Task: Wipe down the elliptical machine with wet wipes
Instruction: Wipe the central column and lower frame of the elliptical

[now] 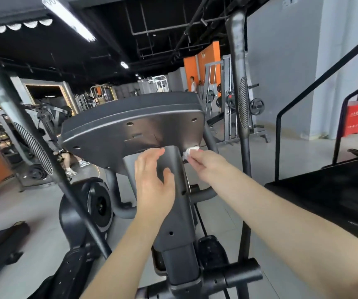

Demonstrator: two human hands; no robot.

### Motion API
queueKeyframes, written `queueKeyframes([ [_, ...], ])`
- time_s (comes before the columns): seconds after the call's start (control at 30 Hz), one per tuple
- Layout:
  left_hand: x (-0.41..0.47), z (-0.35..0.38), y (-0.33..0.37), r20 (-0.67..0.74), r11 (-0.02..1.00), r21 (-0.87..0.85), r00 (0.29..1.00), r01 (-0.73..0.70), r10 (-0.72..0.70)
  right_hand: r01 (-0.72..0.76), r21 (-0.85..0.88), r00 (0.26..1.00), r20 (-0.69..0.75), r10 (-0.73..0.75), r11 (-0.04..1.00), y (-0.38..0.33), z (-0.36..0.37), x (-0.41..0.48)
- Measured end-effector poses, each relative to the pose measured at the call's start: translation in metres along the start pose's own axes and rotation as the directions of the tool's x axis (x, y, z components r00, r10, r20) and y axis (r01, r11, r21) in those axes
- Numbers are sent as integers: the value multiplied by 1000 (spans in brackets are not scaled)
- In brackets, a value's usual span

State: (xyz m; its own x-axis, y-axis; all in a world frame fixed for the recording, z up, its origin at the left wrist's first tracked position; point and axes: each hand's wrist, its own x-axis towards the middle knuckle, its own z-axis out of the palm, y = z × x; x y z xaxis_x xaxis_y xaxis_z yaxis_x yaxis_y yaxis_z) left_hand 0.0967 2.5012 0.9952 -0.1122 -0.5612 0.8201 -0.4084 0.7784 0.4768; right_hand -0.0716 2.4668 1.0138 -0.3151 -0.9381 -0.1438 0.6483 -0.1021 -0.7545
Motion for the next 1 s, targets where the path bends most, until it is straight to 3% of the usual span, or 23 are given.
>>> queueKeyframes([
  [0.1,-2,-4,-4,-35,1000,16,999,3,-2,18,69,998,53,-22,997,-15,8,-35],
  [0.17,-5,-8,-7,-65,1000,26,998,-10,12,57,-11,993,103,-55,998,-17,11,-56],
  [0.27,-10,-18,-16,-92,999,33,996,-11,14,307,-186,952,58,-302,933,-10,15,-82],
  [0.37,-14,-26,-27,-108,998,3,992,60,-59,540,-422,814,40,-580,728,6,17,-86],
  [0.53,-17,-36,-41,-108,991,-82,988,102,-110,693,-522,631,103,-769,498,39,30,-75],
  [0.63,-19,-44,-52,-93,990,-113,991,90,-101,728,-650,428,185,-885,216,64,36,-64],
  [0.8,-20,-64,-75,-11,966,-201,986,164,-169,665,-747,260,239,-936,-6,92,43,-50],
  [0.87,-19,-70,-83,28,951,-254,984,179,-178,668,-731,167,334,-928,-143,106,53,-45],
  [1.0,-11,-81,-91,105,910,-335,970,243,-220,692,-664,133,503,-854,-284,135,84,-43],
])
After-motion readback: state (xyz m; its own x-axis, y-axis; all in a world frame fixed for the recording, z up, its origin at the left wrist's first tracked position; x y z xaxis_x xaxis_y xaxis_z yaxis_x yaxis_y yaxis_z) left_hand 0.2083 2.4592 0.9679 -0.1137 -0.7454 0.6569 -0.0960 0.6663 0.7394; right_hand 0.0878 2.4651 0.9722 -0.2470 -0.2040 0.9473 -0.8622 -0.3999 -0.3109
